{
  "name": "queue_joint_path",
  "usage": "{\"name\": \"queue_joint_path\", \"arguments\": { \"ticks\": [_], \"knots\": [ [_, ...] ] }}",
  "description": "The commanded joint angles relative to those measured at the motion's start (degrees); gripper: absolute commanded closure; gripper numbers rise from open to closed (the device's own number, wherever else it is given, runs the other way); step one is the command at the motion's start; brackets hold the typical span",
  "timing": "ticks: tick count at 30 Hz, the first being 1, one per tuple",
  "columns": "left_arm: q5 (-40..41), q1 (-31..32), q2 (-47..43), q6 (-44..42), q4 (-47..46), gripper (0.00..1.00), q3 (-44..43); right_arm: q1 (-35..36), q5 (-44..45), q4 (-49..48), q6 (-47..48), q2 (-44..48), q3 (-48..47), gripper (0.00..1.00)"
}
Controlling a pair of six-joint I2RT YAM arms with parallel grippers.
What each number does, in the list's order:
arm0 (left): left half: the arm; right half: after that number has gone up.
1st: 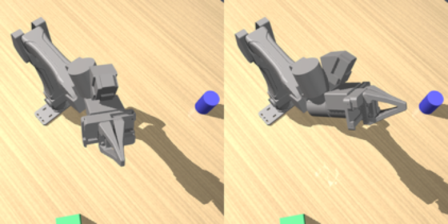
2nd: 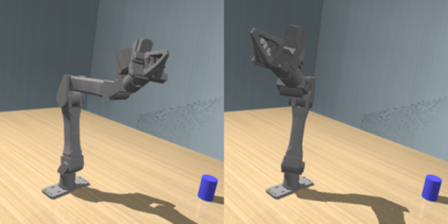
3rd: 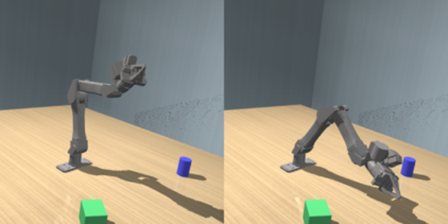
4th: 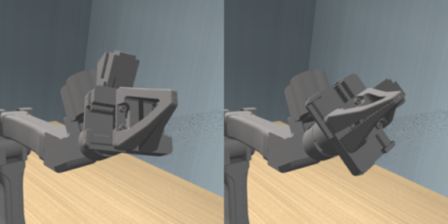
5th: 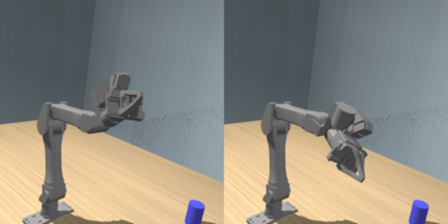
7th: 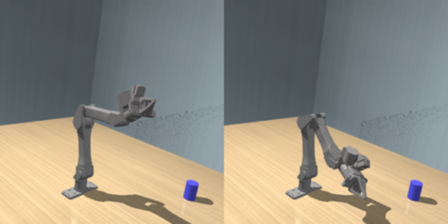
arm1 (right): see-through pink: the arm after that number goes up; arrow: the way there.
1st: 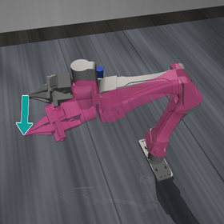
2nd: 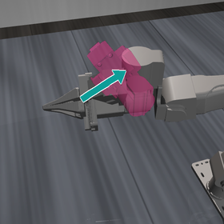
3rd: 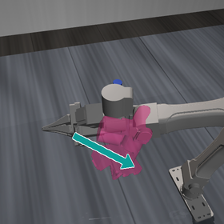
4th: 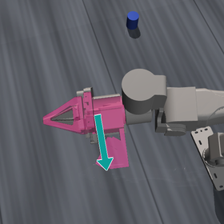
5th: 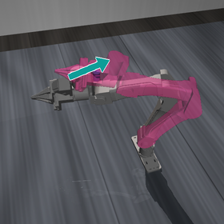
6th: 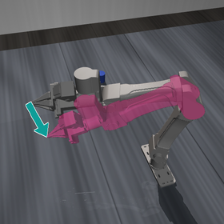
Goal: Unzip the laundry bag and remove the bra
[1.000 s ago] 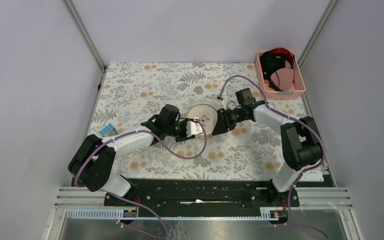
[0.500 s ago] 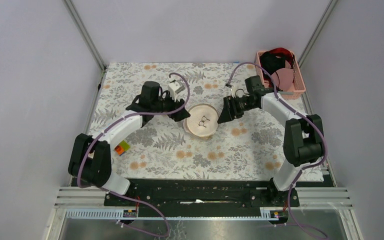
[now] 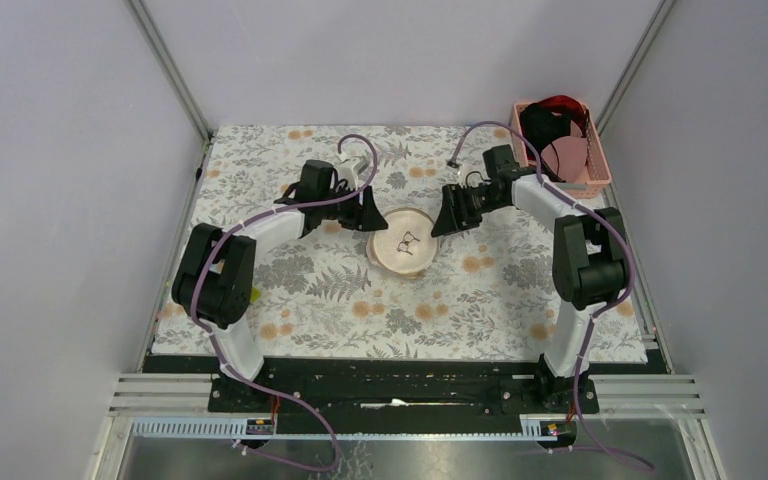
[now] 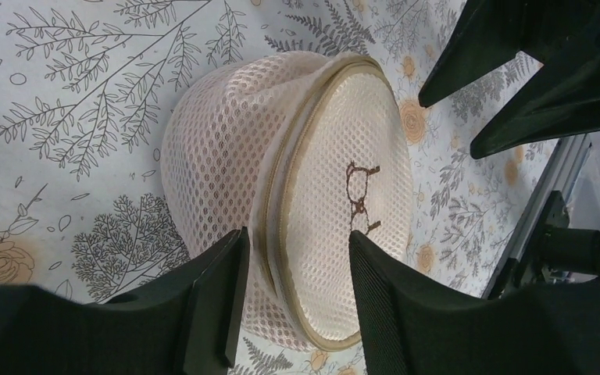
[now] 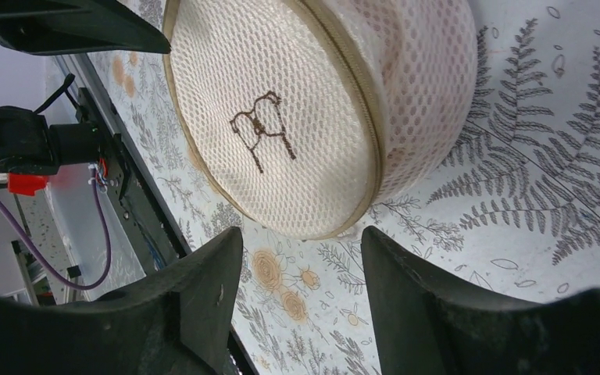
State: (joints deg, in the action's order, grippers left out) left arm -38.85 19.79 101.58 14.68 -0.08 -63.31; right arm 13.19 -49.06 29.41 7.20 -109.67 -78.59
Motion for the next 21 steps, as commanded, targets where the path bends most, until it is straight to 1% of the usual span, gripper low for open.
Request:
{"name": "queue_joint_path", "arguments": {
  "ticks": [1,5,7,9,12,17,19,21],
  "knots": [
    [-1.31,-0.07,-0.18,3.18,-4.95,0.50,-2.91,-2.17,-1.67,-0.69,-2.04,0.83,-1.26,0.36],
    [-0.90,0.03,-0.51,2.56,-5.11,0.76,-2.96,-3.53,-1.66,-0.76,-2.37,1.57,-0.62,0.36],
    [-0.82,0.06,-0.95,1.96,-5.13,0.85,-3.13,-4.14,-2.03,-0.84,-2.76,1.83,-0.67,0.36],
    [-0.64,0.07,-1.48,1.33,-5.08,0.92,-3.13,-4.55,-2.33,-0.84,-3.07,2.07,-0.77,0.36],
    [-0.59,0.14,-2.42,0.14,-4.98,0.99,-3.05,-4.79,-2.27,-0.76,-3.16,2.70,-0.99,0.36],
    [0.52,0.55,-4.89,-4.79,-3.63,1.00,-3.71,-5.00,-2.78,-0.76,-3.92,3.37,-1.51,0.35],
    [0.77,0.72,-6.03,-7.67,-2.73,0.97,-4.21,-5.06,-2.88,-0.76,-4.08,3.59,-1.80,0.34],
    [0.37,1.00,-7.31,-10.59,-1.63,0.96,-4.50,-5.10,-3.01,-0.76,-4.30,3.74,-2.07,0.34]
  ]
}}
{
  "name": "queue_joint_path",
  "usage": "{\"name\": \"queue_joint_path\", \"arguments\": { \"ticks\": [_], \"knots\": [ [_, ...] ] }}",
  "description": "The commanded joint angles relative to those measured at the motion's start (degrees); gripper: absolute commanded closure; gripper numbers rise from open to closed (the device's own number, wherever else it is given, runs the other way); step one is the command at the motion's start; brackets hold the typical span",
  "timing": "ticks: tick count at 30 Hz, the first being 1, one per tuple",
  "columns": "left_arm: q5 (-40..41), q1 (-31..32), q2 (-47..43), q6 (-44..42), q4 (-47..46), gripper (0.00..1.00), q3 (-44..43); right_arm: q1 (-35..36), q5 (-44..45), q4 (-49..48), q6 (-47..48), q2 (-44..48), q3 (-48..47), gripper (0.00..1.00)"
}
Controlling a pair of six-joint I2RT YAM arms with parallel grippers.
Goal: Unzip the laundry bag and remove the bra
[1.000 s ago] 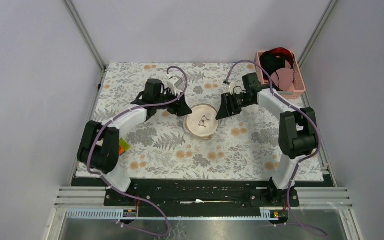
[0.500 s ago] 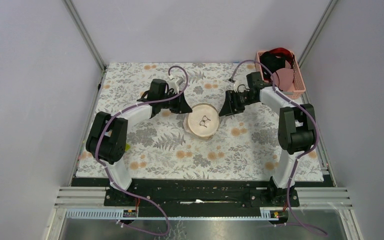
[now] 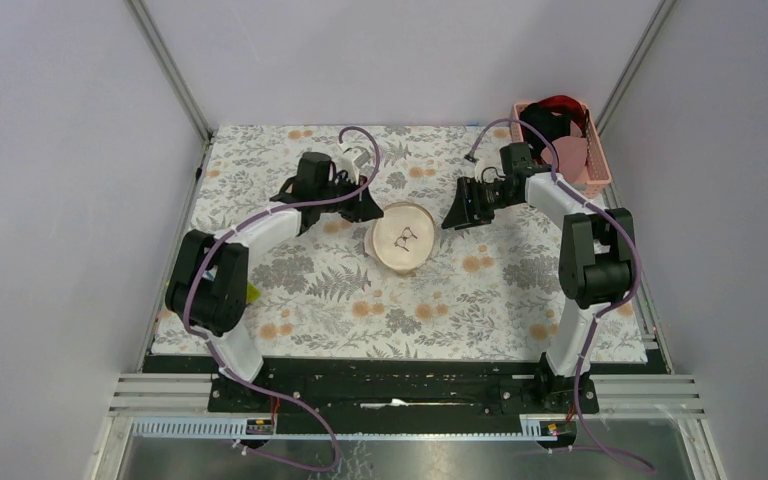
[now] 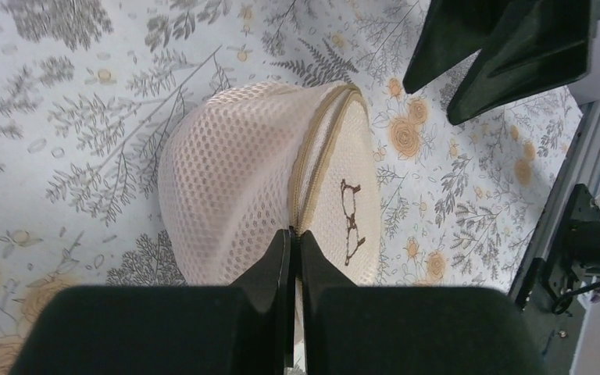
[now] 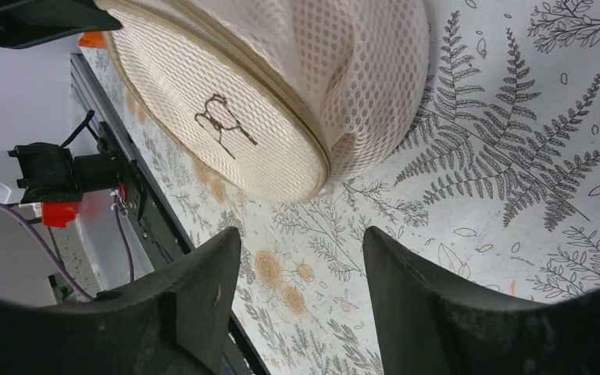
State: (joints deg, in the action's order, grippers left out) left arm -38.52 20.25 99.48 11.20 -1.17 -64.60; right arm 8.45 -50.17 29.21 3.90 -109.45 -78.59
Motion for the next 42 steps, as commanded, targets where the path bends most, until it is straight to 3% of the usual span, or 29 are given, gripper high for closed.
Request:
{"name": "queue_joint_path", "arguments": {
  "ticks": [1,15,20,30,33,42],
  "knots": [
    [-0.30,0.76,-5.96,-9.36,0.02,0.97,-3.18,-0.46,-1.98,-0.56,-1.04,3.54,-2.21,0.34],
    [-8.24,4.87,-19.61,-47.74,11.73,0.96,6.64,-0.54,-3.38,-0.56,-2.06,3.34,-4.29,0.31],
    [-7.20,6.25,-24.85,-61.85,12.00,0.85,12.79,0.45,-4.32,-0.56,-1.86,3.54,-3.76,0.26],
    [-7.34,6.29,-26.68,-72.01,16.66,0.67,15.73,5.72,-5.58,-0.47,-0.31,4.00,-1.44,0.25],
    [-7.73,6.27,-26.61,-72.27,17.58,0.58,15.52,7.57,-7.46,-0.41,-0.14,4.25,-0.55,0.26],
    [-7.03,6.86,-23.54,-71.03,19.45,0.47,14.25,11.94,-10.30,-0.53,-0.07,2.75,1.15,0.32]
  ]
}}
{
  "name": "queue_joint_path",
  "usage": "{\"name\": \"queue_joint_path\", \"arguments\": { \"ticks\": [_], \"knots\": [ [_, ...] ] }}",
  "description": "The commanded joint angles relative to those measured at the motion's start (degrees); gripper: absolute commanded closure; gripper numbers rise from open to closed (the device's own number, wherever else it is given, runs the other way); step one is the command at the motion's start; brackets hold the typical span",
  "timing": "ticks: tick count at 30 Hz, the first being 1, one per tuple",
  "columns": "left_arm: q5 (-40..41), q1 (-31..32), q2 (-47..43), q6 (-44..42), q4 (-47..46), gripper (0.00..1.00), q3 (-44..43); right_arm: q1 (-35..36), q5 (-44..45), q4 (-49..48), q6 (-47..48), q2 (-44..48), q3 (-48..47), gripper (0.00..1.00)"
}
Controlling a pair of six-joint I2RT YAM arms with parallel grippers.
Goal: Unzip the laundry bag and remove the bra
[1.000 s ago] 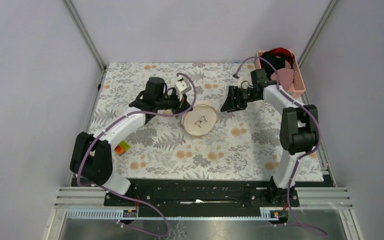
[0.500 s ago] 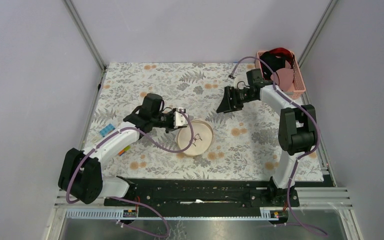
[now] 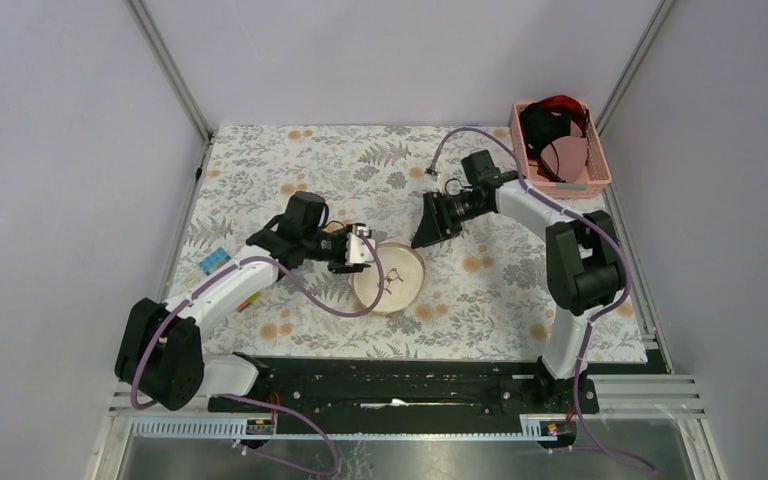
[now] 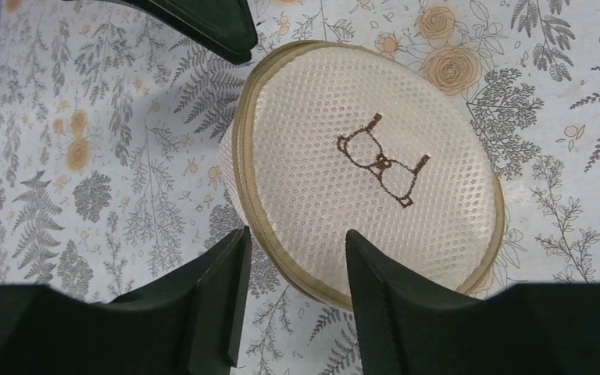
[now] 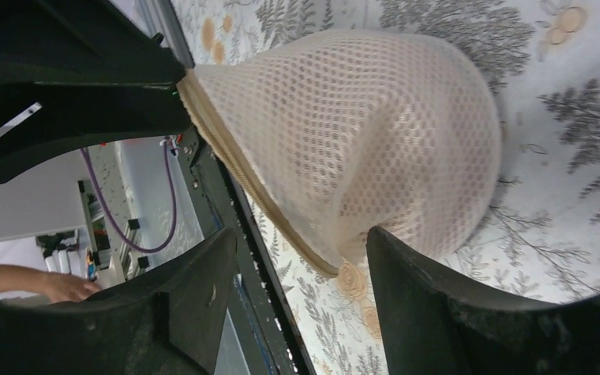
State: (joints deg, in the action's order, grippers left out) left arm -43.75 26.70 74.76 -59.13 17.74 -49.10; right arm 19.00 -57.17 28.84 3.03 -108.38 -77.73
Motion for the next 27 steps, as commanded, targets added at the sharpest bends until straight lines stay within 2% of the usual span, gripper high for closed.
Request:
{"name": "queue_joint_path", "arguments": {
  "ticks": [1,4,6,9,11,14,15,21,27],
  "knots": [
    [-1.40,0.41,1.65,-0.46,0.61,0.45,-1.35,1.58,-3.76,-0.18,0.80,1.33,0.30,0.33],
    [0.59,0.45,3.08,-0.10,-0.51,0.46,-0.90,2.35,-5.42,-0.12,0.70,0.44,0.32,0.40],
    [2.05,0.45,3.85,0.44,-2.55,0.51,-0.23,2.58,-6.41,-0.19,0.58,0.12,0.43,0.51],
    [3.85,0.44,4.43,1.01,-6.07,0.65,1.00,2.61,-6.86,-0.20,0.91,0.55,0.79,0.72],
    [5.09,0.46,4.95,2.13,-9.84,0.77,1.93,2.60,-7.18,-0.16,1.03,1.10,1.04,0.76],
    [6.22,0.45,6.19,1.98,-14.83,0.97,2.63,2.56,-7.35,-0.09,0.69,1.90,1.10,0.76],
    [6.44,0.46,6.71,0.95,-16.34,1.00,2.75,2.42,-6.86,-0.18,0.47,2.15,1.03,0.75],
    [5.93,0.46,12.78,-10.75,-21.71,1.00,0.69,-0.57,-3.11,-0.58,-1.28,1.24,0.02,0.58],
    [5.55,0.46,21.01,-22.38,-24.60,1.00,-5.31,-0.95,0.75,-1.06,-1.34,-0.36,0.33,0.54]
  ]
}}
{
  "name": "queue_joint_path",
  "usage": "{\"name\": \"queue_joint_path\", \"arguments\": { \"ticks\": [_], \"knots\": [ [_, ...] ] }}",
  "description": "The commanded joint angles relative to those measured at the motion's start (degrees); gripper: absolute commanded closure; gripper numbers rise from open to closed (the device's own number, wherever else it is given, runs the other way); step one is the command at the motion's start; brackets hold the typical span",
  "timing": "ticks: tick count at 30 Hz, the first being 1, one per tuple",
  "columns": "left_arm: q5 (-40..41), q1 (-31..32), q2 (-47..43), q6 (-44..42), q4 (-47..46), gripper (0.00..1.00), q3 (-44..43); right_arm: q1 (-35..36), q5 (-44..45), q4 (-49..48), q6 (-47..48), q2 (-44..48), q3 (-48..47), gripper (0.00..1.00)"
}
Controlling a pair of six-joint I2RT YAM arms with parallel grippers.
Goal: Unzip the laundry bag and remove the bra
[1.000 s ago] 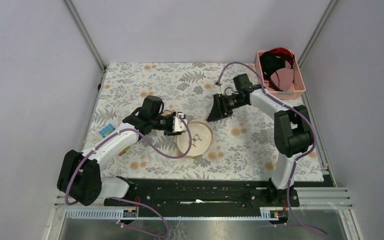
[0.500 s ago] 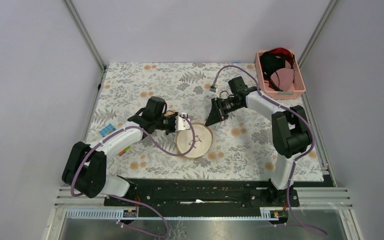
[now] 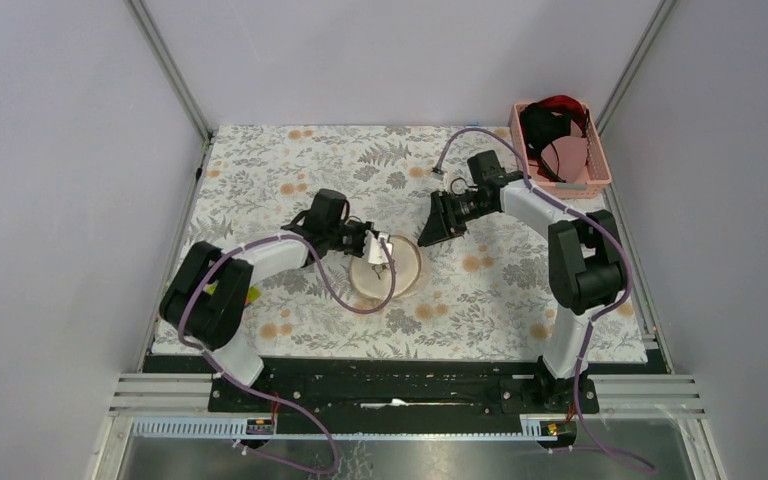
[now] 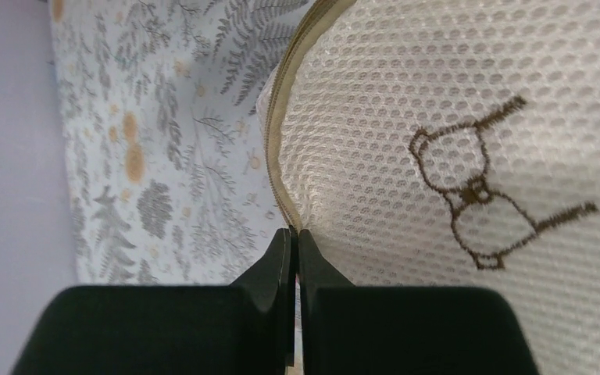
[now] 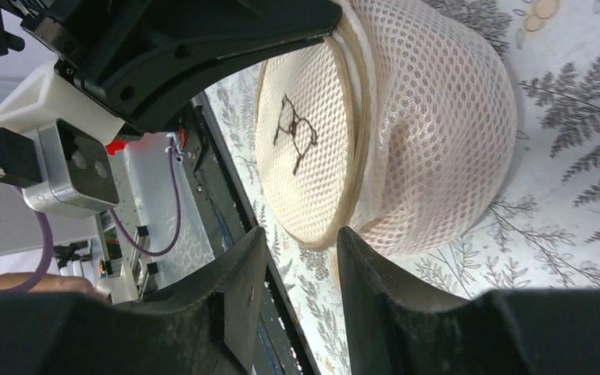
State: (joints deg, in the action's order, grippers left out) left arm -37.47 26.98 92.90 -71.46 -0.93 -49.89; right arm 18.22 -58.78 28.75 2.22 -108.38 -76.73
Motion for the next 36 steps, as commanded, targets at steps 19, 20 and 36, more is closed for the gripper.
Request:
{"name": "queue_joint_path", "arguments": {
  "ticks": [19,20,36],
  "knots": [
    [4.50,-2.74,-6.79,44.48,6.71,0.22,-11.87,0.67,4.46,-13.44,-11.64,-4.74,2.56,0.58],
    [4.57,-2.39,-7.50,46.79,7.34,0.21,-11.03,0.64,4.65,-13.75,-11.89,-5.23,2.48,0.59],
    [10.25,-4.55,4.09,56.51,5.36,0.31,-6.85,0.37,5.21,-14.80,-9.04,-5.62,5.91,0.87]
  ]
}}
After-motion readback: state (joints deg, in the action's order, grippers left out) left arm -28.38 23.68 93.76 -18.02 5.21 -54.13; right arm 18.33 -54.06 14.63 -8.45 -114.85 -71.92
